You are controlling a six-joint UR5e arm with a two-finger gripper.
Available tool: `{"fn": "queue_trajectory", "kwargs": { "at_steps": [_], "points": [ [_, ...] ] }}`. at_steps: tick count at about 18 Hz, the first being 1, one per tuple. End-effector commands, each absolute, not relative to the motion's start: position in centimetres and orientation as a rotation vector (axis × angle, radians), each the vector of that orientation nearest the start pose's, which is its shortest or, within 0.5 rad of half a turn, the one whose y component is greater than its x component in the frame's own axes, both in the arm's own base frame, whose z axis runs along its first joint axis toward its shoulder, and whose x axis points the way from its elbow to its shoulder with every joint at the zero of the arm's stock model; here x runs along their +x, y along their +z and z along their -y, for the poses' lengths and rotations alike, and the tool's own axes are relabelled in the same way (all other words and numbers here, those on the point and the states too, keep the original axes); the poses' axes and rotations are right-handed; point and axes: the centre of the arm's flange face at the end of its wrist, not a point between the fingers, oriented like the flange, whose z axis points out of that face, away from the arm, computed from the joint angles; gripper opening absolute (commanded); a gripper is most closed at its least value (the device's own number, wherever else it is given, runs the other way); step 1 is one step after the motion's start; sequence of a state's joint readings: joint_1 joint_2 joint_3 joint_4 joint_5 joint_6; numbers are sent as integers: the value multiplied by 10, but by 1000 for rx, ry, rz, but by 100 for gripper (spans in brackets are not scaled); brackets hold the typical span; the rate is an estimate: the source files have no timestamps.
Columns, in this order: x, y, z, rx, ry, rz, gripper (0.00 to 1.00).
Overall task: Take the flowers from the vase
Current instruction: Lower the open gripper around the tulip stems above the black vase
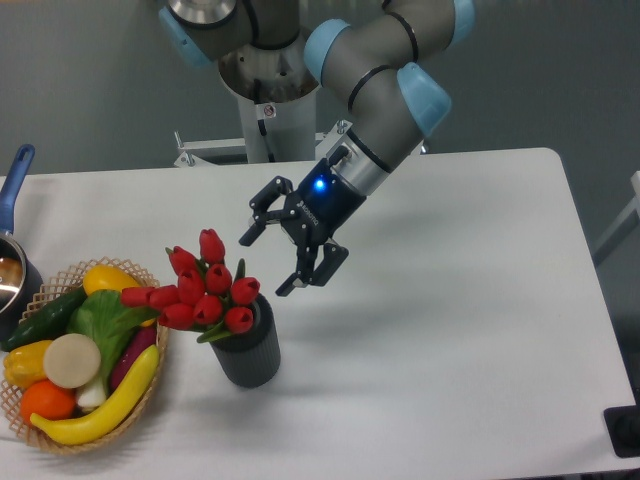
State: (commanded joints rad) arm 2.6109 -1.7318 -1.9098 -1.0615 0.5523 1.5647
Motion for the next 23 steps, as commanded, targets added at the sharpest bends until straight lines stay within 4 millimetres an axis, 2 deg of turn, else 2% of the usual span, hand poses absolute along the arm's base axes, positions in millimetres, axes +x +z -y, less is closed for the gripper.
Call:
{"fn": "queue_trajectory", "kwargs": {
  "at_steps": [5, 7, 16, 21, 23],
  "points": [
    [-330, 337, -452, -2061, -327, -559, 100],
    [-325, 336, -457, -2060, -337, -568, 100],
    [-329, 322, -481, -2060, -362, -579, 100],
    [-330, 330, -498, -2072, -390, -539, 100],
    [-327, 325, -501, -2073, -401, -547, 100]
  ]
}}
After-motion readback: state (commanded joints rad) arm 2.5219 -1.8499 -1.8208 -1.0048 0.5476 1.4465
